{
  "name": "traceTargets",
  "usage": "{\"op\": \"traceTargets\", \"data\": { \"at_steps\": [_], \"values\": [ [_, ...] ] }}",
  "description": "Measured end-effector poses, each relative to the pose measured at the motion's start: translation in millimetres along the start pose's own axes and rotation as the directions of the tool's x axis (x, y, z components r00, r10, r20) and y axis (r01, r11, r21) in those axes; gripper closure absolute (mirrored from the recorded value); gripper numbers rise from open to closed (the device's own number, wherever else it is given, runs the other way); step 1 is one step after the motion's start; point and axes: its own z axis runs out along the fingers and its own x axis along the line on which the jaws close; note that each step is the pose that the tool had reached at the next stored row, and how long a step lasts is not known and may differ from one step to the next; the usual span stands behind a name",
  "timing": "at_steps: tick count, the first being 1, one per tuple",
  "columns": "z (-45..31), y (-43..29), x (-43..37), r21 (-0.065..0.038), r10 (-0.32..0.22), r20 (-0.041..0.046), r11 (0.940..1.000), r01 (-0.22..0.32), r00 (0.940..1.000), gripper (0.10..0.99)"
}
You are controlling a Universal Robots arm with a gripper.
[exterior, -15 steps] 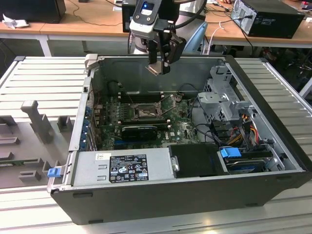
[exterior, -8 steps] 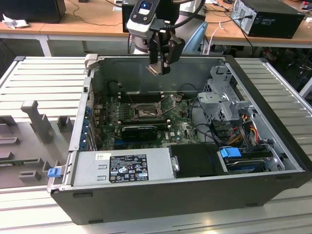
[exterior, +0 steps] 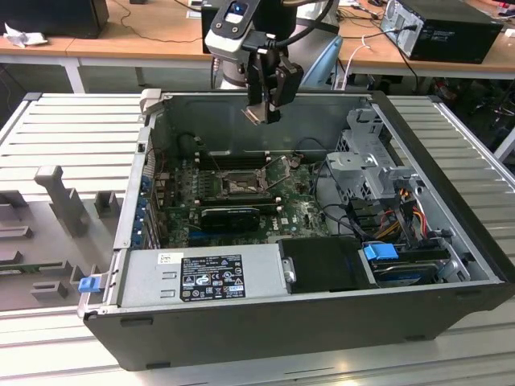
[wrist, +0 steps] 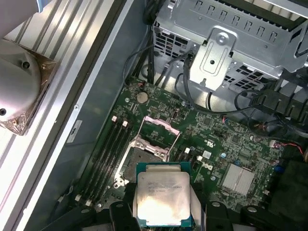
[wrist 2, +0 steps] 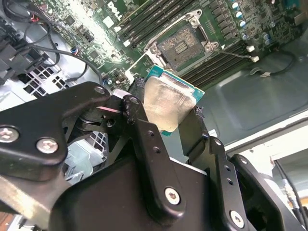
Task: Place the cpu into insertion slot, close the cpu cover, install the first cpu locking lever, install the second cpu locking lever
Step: 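Place the cpu into insertion slot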
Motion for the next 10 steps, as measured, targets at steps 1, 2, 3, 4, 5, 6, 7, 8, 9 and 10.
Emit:
{"op": "traceTargets", "data": {
  "at_steps": [1,2,3,4,5,6,7,8,9,10],
  "values": [
    [0.0,0.0,0.0,0.000,0.007,0.0006,1.0000,-0.007,1.0000,0.557],
    [0.0,0.0,0.0,0.000,0.013,0.0012,0.9999,-0.013,0.9999,0.557],
    [0.0,0.0,0.0,-0.001,0.025,0.0022,0.9997,-0.025,0.9997,0.557],
    [0.1,0.0,0.0,-0.001,0.038,0.0033,0.9993,-0.038,0.9993,0.557],
    [0.1,0.0,0.0,-0.001,0.047,0.0042,0.9989,-0.047,0.9989,0.557],
    [0.1,0.0,0.0,-0.001,0.054,0.0047,0.9986,-0.054,0.9986,0.557],
    [0.1,0.0,0.0,-0.001,0.063,0.0056,0.9980,-0.063,0.9980,0.557],
    [0.1,0.0,0.0,-0.002,0.072,0.0063,0.9974,-0.072,0.9974,0.557],
    [0.2,0.0,0.0,-0.002,0.086,0.0076,0.9963,-0.086,0.9963,0.557],
    [0.2,0.0,0.0,-0.002,0.097,0.0086,0.9953,-0.097,0.9953,0.557]
  ]
}}
